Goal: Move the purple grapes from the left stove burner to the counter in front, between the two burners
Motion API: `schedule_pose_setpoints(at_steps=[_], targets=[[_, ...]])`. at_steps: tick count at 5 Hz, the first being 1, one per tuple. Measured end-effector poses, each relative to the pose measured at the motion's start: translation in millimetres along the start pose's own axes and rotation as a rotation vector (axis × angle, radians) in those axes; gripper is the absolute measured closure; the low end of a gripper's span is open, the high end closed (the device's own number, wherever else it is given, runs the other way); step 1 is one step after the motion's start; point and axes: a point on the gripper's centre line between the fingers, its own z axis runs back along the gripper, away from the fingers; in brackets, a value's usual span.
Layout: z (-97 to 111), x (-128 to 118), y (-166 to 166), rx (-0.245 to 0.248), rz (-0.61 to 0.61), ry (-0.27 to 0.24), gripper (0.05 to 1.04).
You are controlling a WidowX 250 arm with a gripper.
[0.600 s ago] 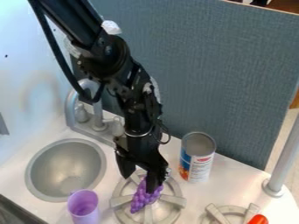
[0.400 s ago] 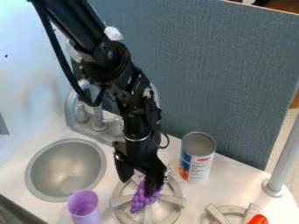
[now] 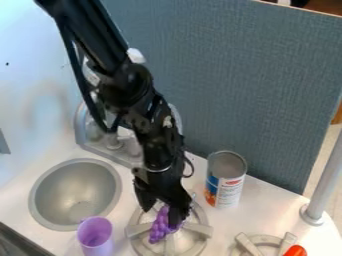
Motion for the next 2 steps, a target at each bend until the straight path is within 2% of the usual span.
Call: schedule_pose_setpoints(at_steps=[1,2], targets=[[-18.9,7.3,1.5,0.073,0.03,0.023,0.075],[-32.5,12.4,0.8,0.123,0.023,0.067,0.075]])
